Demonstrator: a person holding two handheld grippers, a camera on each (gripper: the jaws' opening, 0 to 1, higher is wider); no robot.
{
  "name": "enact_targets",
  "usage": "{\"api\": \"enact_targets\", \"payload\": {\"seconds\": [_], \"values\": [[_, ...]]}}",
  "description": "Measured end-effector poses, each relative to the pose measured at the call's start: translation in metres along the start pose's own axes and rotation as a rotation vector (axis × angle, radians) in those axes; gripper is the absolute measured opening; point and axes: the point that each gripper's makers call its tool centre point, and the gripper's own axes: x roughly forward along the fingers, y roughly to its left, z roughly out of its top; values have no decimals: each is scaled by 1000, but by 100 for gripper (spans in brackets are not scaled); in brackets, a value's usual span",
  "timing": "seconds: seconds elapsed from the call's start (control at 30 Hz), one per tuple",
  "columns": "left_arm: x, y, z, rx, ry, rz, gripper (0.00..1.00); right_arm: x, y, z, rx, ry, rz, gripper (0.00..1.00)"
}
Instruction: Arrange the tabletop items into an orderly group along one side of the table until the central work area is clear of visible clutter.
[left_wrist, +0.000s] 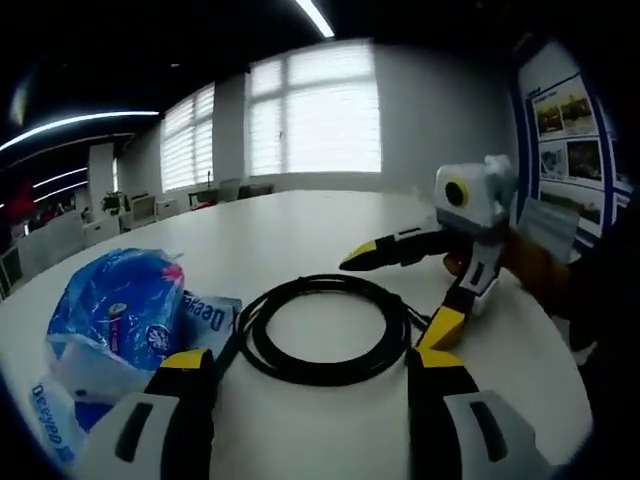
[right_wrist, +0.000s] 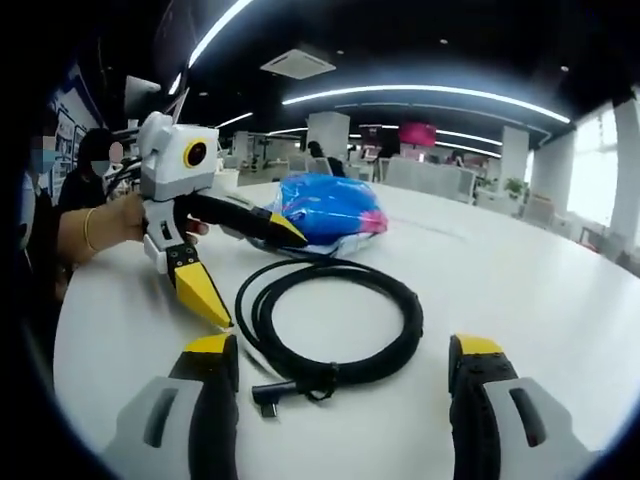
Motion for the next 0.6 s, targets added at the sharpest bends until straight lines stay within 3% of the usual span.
{"api": "enact_targets", "payload": {"seconds": [0.1,0.23,0.43,0.6], "values": [[-2,-1,-5,61,21,-24,79,-5,0,-7,18,11,7,84],[0,-15,-1,10,-3,-81,77,-9,-7,-10,19,12,-4,77],[5,-9,-12,105,64,-44,75,-6,-6,-9,0,10,29,77],[12,-5,-12,44,23,-68,72,0,0,-10,38,6,109,74]]}}
